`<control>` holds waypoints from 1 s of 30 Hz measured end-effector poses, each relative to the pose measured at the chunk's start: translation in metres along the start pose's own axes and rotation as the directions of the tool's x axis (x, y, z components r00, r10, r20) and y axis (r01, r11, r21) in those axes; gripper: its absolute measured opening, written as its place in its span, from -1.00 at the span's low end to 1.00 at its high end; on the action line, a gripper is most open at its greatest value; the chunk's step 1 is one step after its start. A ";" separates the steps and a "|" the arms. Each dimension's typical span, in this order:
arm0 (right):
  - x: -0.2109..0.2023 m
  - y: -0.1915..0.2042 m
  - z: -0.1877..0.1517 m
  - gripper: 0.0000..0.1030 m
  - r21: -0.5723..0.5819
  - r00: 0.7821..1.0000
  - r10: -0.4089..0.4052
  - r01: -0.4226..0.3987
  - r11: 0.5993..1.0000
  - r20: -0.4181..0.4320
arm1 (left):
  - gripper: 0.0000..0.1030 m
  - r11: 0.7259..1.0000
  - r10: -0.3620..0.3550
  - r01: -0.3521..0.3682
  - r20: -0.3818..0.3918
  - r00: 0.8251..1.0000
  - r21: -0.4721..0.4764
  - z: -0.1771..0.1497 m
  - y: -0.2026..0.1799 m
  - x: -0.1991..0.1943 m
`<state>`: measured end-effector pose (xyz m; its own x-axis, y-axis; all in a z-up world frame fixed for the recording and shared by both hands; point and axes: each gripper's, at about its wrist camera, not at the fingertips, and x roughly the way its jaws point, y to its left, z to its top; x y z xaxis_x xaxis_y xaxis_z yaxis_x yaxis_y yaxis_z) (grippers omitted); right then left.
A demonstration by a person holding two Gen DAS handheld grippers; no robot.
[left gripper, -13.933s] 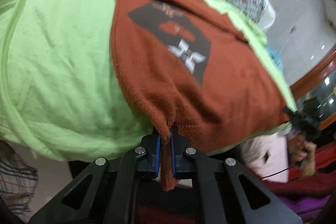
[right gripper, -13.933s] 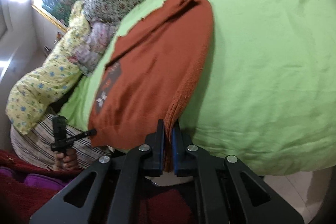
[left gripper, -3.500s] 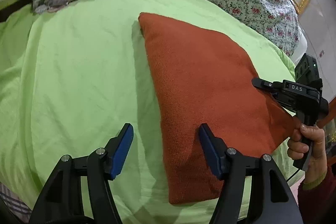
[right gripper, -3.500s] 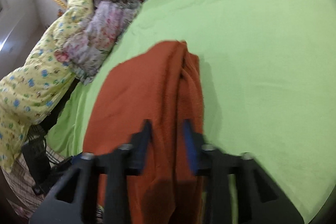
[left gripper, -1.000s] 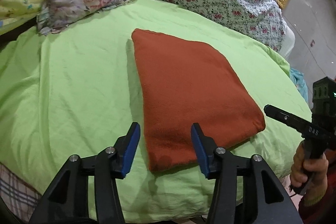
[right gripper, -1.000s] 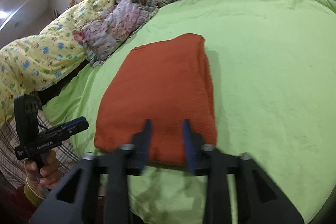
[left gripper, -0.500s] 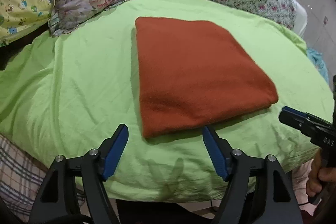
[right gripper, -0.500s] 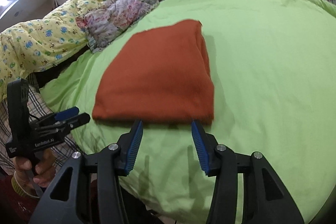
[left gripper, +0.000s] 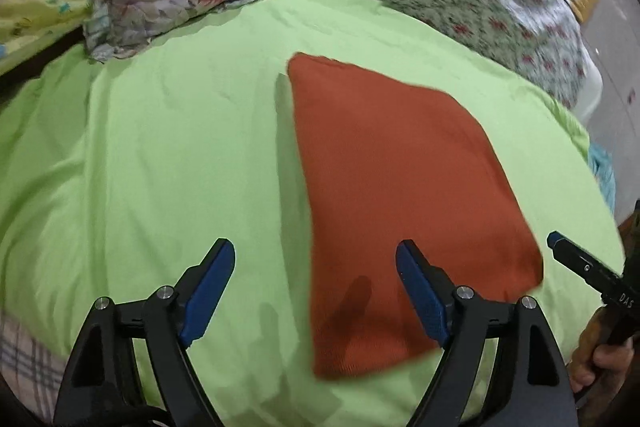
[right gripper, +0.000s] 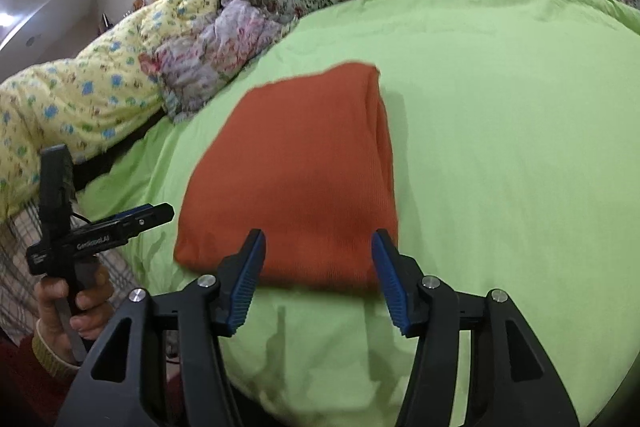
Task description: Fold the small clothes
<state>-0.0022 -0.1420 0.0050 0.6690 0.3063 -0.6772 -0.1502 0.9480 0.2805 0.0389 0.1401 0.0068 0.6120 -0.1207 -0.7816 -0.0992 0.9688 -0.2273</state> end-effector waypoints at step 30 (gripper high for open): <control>0.124 -0.060 0.106 -0.53 0.178 0.996 -0.030 0.046 0.983 -0.086 | -0.30 0.999 -0.030 0.029 -0.014 0.999 -0.043 0.111 0.014 0.105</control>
<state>0.1667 -0.1700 -0.0241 0.6078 0.2836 -0.7417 0.0125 0.9305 0.3660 0.1890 0.1645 -0.0144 0.6037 -0.1523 -0.7825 -0.1149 0.9547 -0.2745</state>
